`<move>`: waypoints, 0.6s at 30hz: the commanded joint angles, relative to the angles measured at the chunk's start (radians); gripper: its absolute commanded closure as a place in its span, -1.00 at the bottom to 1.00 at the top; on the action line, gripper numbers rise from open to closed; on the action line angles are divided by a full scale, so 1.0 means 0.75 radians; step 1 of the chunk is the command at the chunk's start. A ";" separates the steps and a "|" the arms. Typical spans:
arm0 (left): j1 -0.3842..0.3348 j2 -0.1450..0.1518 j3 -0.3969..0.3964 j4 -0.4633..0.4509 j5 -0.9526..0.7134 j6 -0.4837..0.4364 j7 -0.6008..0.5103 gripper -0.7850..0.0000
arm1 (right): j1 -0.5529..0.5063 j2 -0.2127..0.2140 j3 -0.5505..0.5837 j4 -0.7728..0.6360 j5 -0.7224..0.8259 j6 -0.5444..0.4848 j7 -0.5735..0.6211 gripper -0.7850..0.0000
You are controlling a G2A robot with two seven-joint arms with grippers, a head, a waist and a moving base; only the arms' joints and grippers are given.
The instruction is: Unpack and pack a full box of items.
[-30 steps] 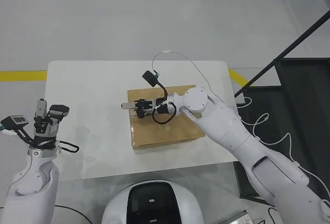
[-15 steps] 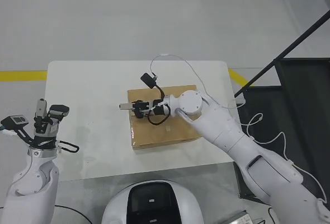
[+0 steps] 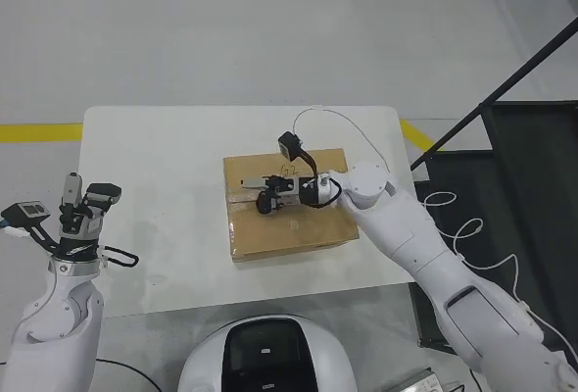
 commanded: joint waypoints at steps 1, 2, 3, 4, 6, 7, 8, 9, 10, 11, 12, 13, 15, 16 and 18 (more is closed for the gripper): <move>0.000 0.000 0.000 0.000 0.000 0.000 0.000 -1.00 | 0.003 -0.002 0.005 0.029 0.009 -0.021 0.001 -1.00; 0.000 0.000 0.000 0.000 0.000 0.000 0.000 -1.00 | 0.005 -0.003 0.009 0.045 0.012 -0.034 -0.002 -1.00; 0.000 0.000 0.000 0.000 0.000 0.000 0.000 -1.00 | 0.008 -0.003 0.013 0.058 0.008 -0.049 -0.006 -1.00; 0.000 0.000 0.000 0.000 0.000 0.000 0.000 -1.00 | 0.010 -0.003 0.017 0.068 0.001 -0.062 -0.008 -1.00; 0.000 0.000 0.000 0.000 0.000 0.000 0.000 -1.00 | 0.013 0.000 0.031 0.085 -0.010 -0.079 -0.010 -1.00; 0.000 0.000 0.000 0.000 0.000 0.000 0.000 -1.00 | 0.014 0.003 0.040 0.089 -0.018 -0.087 -0.011 -1.00; 0.000 0.000 0.000 0.000 0.000 0.000 0.000 -1.00 | 0.012 0.007 0.049 0.090 -0.029 -0.094 -0.011 -1.00; 0.000 0.000 0.000 0.000 0.000 0.000 0.000 -1.00 | 0.009 0.011 0.060 0.090 -0.036 -0.097 -0.010 -1.00; 0.000 0.000 0.000 0.000 0.000 0.000 0.000 -1.00 | 0.005 0.015 0.073 0.090 -0.038 -0.099 -0.005 -1.00; 0.000 0.000 0.000 0.000 0.000 0.000 0.000 -1.00 | 0.000 0.021 0.088 0.092 -0.041 -0.100 -0.005 -1.00; 0.000 0.000 0.000 0.000 0.000 0.000 0.000 -1.00 | -0.009 0.026 0.104 0.090 -0.039 -0.102 -0.002 -1.00; 0.000 0.000 0.000 0.000 0.000 0.000 0.000 -1.00 | -0.019 0.031 0.120 0.089 -0.031 -0.101 0.006 -1.00; 0.000 0.000 0.000 0.000 0.000 0.000 0.000 -1.00 | -0.038 0.043 0.153 0.092 -0.019 -0.099 0.027 -1.00; 0.000 0.000 0.000 0.000 0.000 0.000 0.000 -1.00 | -0.047 0.048 0.168 0.094 -0.010 -0.096 0.040 -1.00; 0.000 0.000 0.000 0.000 0.000 0.000 0.000 -1.00 | -0.061 0.058 0.194 0.106 -0.020 -0.094 0.049 -1.00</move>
